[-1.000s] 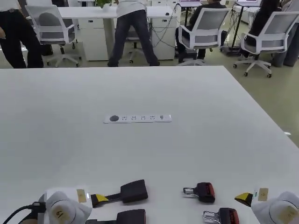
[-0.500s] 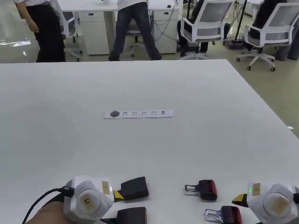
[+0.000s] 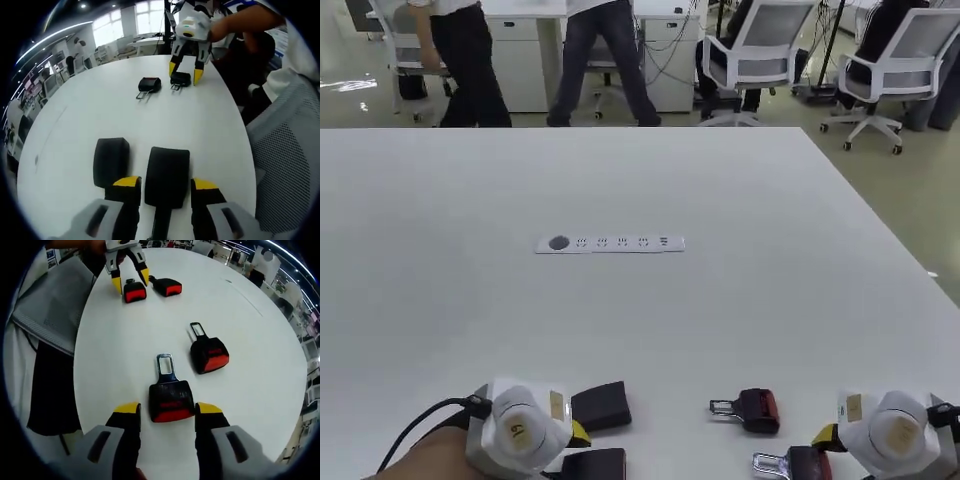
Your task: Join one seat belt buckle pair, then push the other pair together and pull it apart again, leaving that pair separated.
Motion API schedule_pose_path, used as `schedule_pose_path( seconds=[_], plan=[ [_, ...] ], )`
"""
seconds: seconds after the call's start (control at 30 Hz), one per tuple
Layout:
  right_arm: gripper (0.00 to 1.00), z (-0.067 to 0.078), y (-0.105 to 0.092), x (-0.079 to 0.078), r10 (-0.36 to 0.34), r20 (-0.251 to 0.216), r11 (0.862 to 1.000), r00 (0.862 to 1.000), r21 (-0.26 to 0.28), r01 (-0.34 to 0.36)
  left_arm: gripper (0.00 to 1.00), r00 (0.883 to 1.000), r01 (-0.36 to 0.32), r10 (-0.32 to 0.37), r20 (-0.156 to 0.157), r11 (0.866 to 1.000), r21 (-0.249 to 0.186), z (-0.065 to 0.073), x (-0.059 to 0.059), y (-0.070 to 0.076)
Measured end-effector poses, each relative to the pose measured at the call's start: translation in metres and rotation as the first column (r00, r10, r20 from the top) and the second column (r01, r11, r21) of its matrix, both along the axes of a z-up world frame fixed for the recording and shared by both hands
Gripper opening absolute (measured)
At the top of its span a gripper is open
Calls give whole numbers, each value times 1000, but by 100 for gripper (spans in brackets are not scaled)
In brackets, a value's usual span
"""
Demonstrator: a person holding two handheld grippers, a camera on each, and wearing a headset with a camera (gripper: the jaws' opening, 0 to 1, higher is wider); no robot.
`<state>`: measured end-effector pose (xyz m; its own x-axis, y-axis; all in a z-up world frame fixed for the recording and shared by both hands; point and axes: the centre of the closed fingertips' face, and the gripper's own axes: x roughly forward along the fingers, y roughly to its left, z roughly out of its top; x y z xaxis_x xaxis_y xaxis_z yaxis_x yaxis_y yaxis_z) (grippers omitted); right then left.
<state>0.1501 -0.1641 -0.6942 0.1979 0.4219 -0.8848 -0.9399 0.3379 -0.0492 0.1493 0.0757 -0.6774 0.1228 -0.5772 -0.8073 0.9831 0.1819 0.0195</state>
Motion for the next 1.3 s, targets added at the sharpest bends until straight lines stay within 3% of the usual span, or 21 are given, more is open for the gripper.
schedule_pose_path(
  seconds=[0.27,0.37,0.6,0.77,1.0,1.1,1.3],
  plan=[
    [33,-2,-1,-8,64,-60,998,996,-20,-65,38,1000,25,-25,-11,999,21,-5,0,2],
    [33,-1,-1,-7,79,-72,996,994,-28,-82,37,998,54,-55,12,996,66,-12,0,6],
    [35,0,0,-7,68,-102,996,992,-44,-73,35,999,40,-41,10,997,61,-13,2,5],
    [34,-1,0,-3,66,-87,996,994,-53,-71,35,999,49,-50,7,996,68,-12,1,3],
    [33,-1,0,-1,155,-86,984,984,-72,-162,34,998,55,-55,5,996,71,-12,1,4],
    [33,-1,1,-1,211,-90,972,973,-85,-218,34,998,60,-60,2,995,74,-12,0,4],
    [33,-2,3,-1,241,-97,962,966,-107,-251,34,998,69,-69,-4,994,84,-13,0,4]
  ],
)
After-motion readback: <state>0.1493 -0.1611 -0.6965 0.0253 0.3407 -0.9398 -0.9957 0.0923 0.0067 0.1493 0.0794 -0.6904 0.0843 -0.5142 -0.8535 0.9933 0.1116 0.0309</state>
